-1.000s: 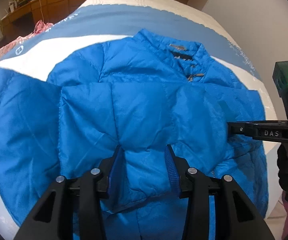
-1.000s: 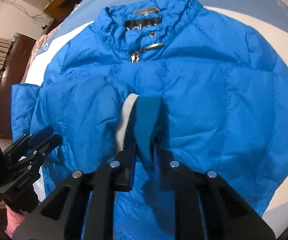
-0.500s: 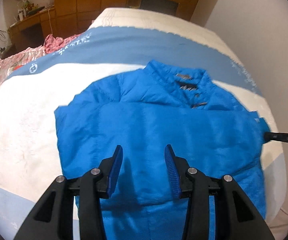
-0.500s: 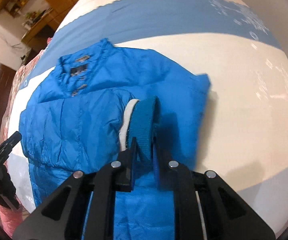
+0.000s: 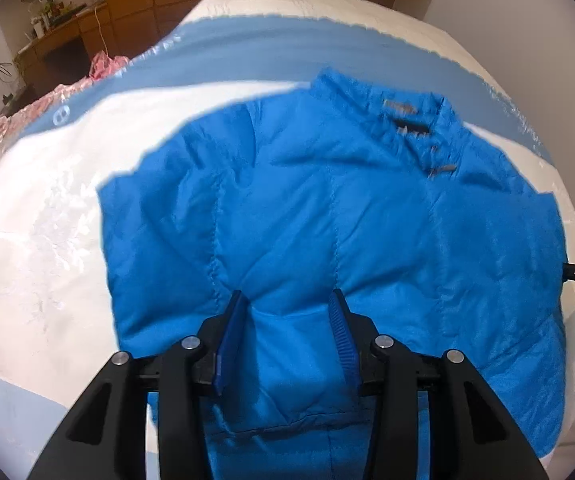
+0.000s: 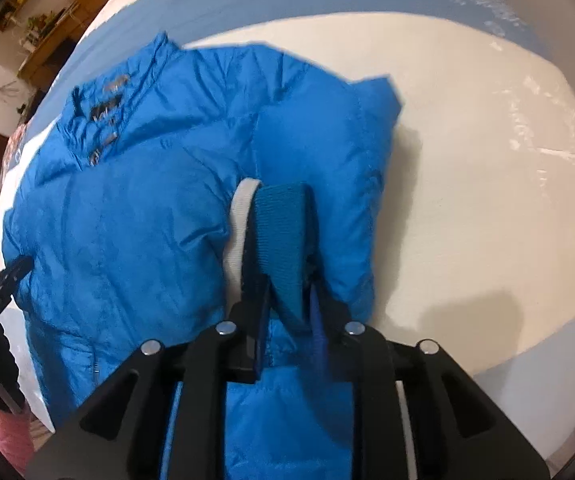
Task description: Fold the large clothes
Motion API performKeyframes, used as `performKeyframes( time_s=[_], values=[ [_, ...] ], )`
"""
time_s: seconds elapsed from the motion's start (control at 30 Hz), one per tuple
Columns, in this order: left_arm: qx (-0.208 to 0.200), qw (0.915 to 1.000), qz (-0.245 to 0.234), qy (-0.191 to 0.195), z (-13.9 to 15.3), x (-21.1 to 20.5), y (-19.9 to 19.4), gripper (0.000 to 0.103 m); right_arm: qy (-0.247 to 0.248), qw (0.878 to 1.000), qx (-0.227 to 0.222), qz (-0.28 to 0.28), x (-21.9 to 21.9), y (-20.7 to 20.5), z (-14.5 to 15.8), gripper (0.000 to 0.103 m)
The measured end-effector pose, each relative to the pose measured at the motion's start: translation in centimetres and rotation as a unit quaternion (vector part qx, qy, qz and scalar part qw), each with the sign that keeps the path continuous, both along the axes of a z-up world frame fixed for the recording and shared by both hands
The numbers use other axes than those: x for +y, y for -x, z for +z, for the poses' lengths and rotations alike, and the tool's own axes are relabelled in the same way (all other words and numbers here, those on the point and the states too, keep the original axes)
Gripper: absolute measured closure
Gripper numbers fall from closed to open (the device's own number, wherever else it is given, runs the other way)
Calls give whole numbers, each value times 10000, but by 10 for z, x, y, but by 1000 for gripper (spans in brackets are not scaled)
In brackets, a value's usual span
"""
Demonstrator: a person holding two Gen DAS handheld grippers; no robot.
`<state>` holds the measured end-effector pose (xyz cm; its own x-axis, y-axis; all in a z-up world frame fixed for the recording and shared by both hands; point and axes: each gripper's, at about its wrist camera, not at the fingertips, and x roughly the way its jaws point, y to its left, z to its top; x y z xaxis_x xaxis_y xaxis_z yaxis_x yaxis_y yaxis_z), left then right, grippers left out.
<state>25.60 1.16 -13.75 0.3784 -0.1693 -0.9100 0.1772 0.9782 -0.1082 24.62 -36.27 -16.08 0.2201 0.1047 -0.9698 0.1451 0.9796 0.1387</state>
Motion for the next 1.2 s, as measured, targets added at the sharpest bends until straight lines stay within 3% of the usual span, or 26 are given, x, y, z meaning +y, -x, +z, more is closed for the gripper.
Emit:
performKeyframes(
  time_s=[0.1,0.2,0.43,0.57,0.7,0.87,1.07,1.2],
  values=[
    [-240,9997,15,73,19,-4,-5,60,45,9992,-352,155,14,-9,26,82],
    [-268,9996,-46,-11,20,-19,-15,60,-46,9985,-387,374,35,-26,26,82],
    [-15,9991,-228,-351,-12,-46,-35,58,56,9990,22,437,55,-59,-20,85],
    [11,9992,-229,-325,-22,-45,-42,57,-261,9993,159,223,44,-66,-42,88],
    [-41,9991,-121,-408,-5,-45,-36,59,-209,9992,-41,330,51,-56,-16,82],
    [-411,9985,-295,-213,28,-50,10,59,-225,9952,-378,874,76,-16,18,82],
    [93,9983,-355,-462,-11,-63,24,58,-44,9957,65,928,91,-2,-17,84],
    [94,9981,-375,-487,-28,-62,24,57,-147,9966,102,802,88,-3,-41,85]
  ],
)
